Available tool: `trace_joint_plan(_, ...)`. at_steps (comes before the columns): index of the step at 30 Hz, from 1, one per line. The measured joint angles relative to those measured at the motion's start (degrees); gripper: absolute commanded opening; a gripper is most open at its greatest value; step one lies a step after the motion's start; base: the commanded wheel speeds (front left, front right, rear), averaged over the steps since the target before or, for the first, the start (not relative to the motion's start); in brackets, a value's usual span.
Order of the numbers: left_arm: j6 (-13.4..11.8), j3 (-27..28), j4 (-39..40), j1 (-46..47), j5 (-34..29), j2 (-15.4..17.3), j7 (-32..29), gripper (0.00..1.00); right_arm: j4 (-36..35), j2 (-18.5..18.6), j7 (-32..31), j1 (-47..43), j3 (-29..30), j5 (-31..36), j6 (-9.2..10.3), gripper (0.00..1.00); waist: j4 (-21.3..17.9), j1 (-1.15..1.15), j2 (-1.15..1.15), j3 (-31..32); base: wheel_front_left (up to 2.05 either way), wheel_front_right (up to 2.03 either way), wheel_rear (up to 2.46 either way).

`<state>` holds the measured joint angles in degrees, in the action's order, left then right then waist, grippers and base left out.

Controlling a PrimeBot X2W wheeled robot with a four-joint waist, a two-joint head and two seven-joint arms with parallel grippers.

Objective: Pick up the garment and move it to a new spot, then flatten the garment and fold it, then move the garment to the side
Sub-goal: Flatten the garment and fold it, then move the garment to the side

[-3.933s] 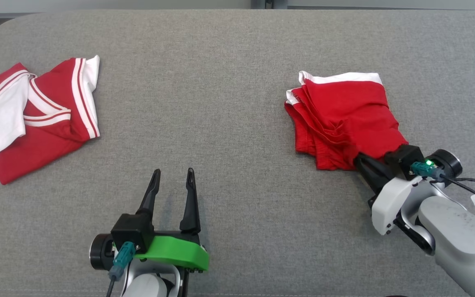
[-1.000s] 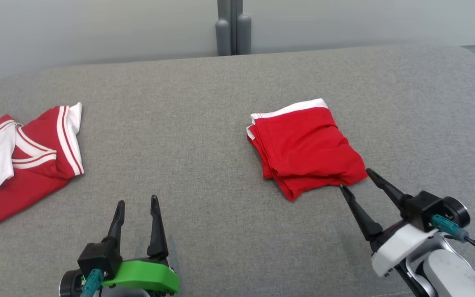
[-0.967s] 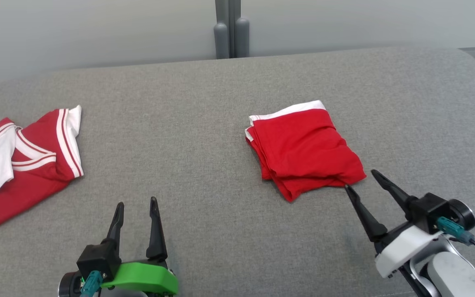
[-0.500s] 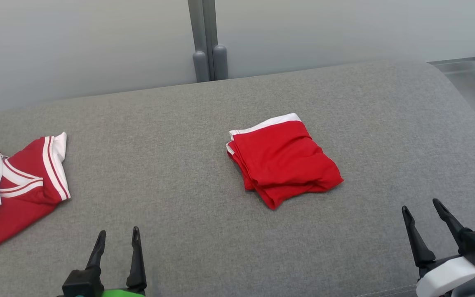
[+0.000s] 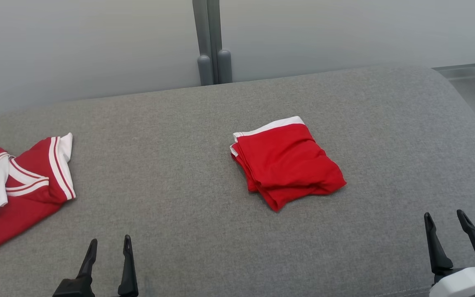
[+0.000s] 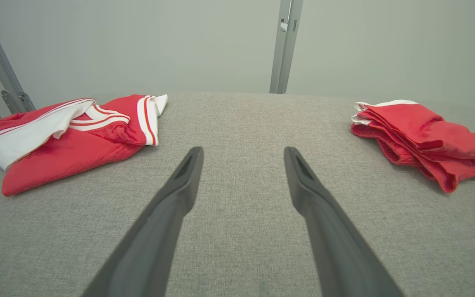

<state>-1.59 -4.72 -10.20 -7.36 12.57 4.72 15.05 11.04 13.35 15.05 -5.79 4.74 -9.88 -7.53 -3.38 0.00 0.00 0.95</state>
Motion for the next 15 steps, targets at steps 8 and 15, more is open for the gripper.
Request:
trace_joint_plan(8,1.65,1.26,-0.09,0.03,-1.46,-0.76,0.00,1.00,-0.25,-0.12,0.00,0.34,0.51,0.09,0.00,1.00,0.97,0.00,0.00,-0.14,0.00,0.00,0.00)
trace_joint_plan(15,2.21,1.83,-0.02,0.03,-2.08,-1.35,0.00,1.00,-0.75,0.08,0.00,0.97,-0.25,-0.80,-0.01,1.00,1.85,0.00,0.00,-0.46,0.00,0.00,0.00)
